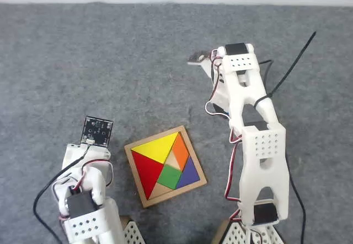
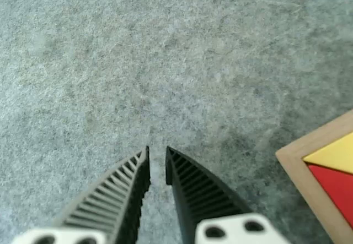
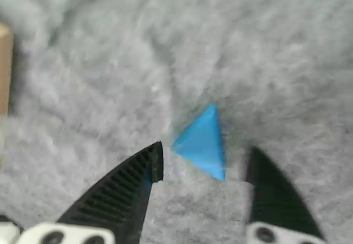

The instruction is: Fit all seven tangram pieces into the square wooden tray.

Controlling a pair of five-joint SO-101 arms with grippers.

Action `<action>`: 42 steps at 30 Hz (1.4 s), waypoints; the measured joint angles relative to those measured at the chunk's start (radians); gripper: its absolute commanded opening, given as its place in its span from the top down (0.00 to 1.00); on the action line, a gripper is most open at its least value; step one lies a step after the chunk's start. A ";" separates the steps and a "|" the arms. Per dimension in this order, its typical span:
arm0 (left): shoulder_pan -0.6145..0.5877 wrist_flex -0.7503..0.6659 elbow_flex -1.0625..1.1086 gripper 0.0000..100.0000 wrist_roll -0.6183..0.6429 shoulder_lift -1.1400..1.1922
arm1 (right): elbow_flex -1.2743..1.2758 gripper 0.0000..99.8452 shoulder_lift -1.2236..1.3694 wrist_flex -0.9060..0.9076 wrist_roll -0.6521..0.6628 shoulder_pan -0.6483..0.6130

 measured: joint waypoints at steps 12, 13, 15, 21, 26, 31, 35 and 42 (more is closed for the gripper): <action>0.000 0.000 0.000 0.94 0.000 0.000 | 0.028 0.73 0.026 -0.018 0.046 -0.002; 0.000 0.000 0.000 0.94 0.000 0.000 | 0.028 0.73 0.031 -0.028 0.049 -0.005; 0.000 0.000 0.000 0.94 0.000 0.000 | 0.026 0.73 0.041 -0.035 0.069 0.000; 0.000 0.000 0.000 0.94 0.000 0.000 | 0.025 0.73 0.049 -0.037 0.123 0.002; 0.000 0.000 0.000 0.94 0.000 0.000 | 0.025 0.82 0.049 -0.037 0.164 0.003; 0.000 0.000 0.000 0.94 0.000 0.000 | 0.008 0.89 0.054 -0.060 0.169 0.011; 0.000 0.000 0.000 0.94 0.000 0.000 | 0.008 0.89 0.055 -0.068 0.170 0.015; 0.000 0.000 0.000 0.94 0.000 0.000 | -0.018 0.94 0.069 -0.066 0.141 0.015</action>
